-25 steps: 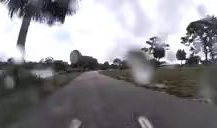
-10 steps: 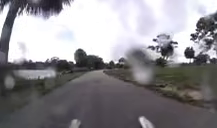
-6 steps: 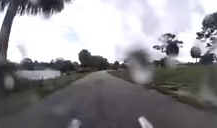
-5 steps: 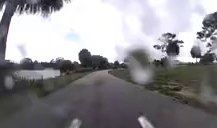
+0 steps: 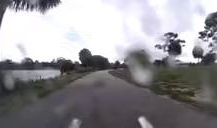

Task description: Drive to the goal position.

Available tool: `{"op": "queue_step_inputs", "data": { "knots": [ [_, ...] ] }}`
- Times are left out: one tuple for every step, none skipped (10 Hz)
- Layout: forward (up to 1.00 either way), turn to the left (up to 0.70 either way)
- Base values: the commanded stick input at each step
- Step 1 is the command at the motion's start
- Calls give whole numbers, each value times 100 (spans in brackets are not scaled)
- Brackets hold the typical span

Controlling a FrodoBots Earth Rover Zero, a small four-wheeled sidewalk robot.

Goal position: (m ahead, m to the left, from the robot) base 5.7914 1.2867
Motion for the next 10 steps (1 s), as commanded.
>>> {"op": "queue_step_inputs", "data": {
  "knots": [
    [70,0],
    [70,0],
    [70,0],
    [70,0],
    [70,0],
    [70,23],
    [70,30],
    [70,33],
    [70,22],
    [70,0]
  ]
}}
